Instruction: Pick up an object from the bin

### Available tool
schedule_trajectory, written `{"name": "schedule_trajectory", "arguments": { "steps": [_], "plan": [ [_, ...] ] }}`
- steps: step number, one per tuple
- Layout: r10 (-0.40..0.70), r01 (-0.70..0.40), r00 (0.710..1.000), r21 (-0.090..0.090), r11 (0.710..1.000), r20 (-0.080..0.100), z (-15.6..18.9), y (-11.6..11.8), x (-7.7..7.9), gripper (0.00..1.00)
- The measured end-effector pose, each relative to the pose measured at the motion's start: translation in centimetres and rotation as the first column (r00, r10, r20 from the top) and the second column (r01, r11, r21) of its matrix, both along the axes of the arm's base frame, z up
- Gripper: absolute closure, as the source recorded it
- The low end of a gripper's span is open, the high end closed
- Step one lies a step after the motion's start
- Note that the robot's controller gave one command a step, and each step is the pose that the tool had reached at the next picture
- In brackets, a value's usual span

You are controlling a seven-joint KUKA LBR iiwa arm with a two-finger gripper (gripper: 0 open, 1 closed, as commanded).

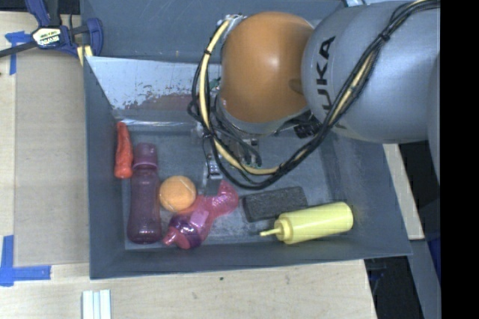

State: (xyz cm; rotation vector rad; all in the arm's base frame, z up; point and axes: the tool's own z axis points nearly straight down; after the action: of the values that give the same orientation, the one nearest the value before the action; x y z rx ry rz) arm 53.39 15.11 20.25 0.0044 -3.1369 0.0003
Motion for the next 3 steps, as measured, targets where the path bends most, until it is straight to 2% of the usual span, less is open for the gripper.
{"name": "schedule_trajectory", "arguments": {
  "steps": [1, 2, 3],
  "plan": [
    [-0.004, 0.004, 1.0, 0.001, 1.0, 0.007, 0.4, -0.1, 0.2, 0.0],
    [-0.037, 0.037, 0.999, 0.011, 0.999, 0.031, -12.4, 2.3, -1.9, 0.0],
    [0.105, -0.105, 0.994, 0.003, 0.994, 0.025, -4.2, 1.5, -1.6, 0.0]
  ]
}}
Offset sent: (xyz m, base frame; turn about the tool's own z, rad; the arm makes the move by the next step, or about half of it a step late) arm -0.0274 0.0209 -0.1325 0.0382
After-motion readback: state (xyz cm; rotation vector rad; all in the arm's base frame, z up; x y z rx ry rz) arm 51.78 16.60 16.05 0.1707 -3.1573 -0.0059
